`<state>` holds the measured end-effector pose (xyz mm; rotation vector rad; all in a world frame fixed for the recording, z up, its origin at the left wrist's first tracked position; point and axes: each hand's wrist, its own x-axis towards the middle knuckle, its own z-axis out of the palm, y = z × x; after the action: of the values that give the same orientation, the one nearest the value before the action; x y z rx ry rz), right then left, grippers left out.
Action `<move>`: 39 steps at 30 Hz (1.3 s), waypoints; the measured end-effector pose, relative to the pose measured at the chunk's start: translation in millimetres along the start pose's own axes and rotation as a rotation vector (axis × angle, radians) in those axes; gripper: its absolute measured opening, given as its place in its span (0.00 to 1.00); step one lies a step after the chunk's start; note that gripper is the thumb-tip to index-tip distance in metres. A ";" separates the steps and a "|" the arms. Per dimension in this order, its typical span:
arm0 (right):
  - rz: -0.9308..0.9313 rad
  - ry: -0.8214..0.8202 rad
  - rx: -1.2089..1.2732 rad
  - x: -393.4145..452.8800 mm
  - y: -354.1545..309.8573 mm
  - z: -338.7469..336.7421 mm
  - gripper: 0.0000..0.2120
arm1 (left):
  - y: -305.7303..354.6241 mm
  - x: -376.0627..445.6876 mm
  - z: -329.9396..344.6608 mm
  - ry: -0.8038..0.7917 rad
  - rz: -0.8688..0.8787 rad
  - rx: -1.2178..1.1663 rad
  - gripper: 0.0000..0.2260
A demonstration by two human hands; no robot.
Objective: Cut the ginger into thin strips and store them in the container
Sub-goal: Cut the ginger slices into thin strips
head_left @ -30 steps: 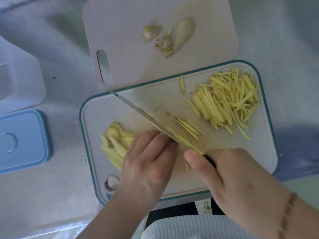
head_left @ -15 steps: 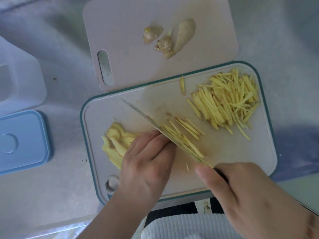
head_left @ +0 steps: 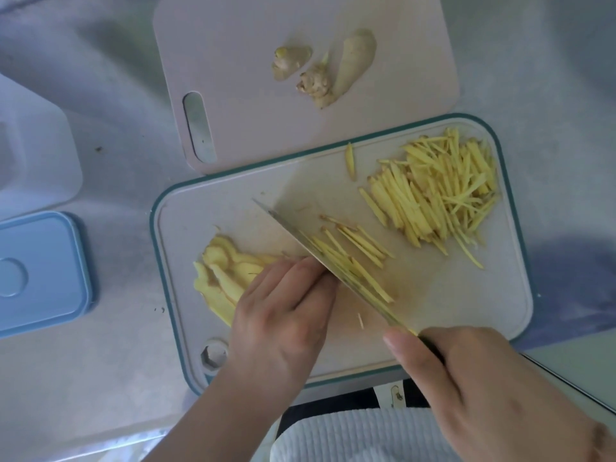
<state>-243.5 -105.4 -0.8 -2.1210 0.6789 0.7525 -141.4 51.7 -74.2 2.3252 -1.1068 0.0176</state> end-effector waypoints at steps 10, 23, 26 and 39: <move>0.010 0.021 0.040 -0.8 -7.0 0.1 0.33 | -0.9 -1.0 -1.6 -0.025 0.012 0.002 0.05; 0.020 0.037 0.048 -5.4 -7.4 5.5 0.34 | -1.2 -3.8 -3.8 -0.050 0.047 0.019 0.06; -0.039 -0.015 0.030 18.6 -17.2 7.2 0.37 | -1.2 -3.9 -3.9 -0.050 0.045 0.005 0.07; -0.008 -0.004 0.014 11.6 -6.2 12.3 0.37 | -2.1 -3.2 -0.9 -0.044 0.094 0.013 0.05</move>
<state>-234.9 -94.6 -12.4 -2.1075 0.6719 0.7455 -141.8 55.5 -75.3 2.2934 -1.2402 0.0083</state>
